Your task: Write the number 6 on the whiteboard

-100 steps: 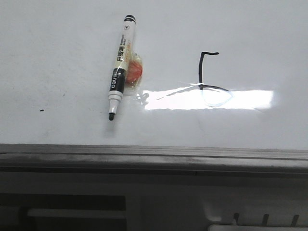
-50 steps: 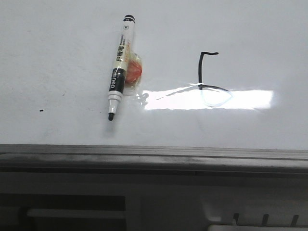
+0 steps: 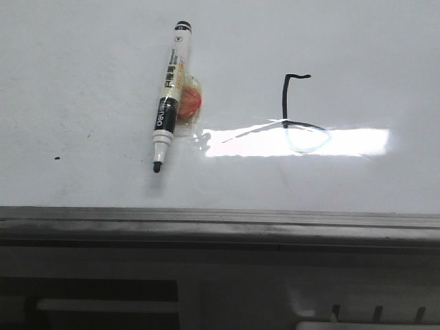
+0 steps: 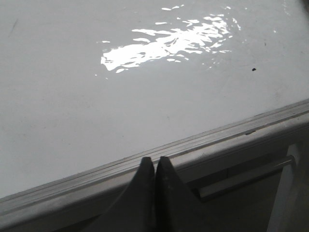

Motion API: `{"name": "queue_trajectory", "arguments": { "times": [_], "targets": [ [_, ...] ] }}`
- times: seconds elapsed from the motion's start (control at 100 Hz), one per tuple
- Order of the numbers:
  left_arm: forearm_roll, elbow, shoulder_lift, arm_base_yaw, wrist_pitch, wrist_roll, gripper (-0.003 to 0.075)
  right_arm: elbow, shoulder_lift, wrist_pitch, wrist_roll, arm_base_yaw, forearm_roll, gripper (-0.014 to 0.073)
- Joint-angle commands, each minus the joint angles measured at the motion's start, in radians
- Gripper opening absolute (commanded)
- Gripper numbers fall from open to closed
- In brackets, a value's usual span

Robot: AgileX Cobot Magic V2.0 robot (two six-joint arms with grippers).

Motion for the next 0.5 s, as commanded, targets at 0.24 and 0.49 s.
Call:
{"name": "queue_trajectory", "arguments": {
  "times": [0.24,0.49],
  "targets": [
    [-0.007,0.043,0.008,0.002,-0.065,-0.010,-0.0019,-0.018,0.025,-0.066,-0.001,-0.002,-0.028,-0.0054],
    [-0.007,0.043,0.008,0.002,-0.065,-0.010,-0.0019,0.160,0.021,-0.344,-0.001,-0.180,-0.031,-0.0054]
  ]
}}
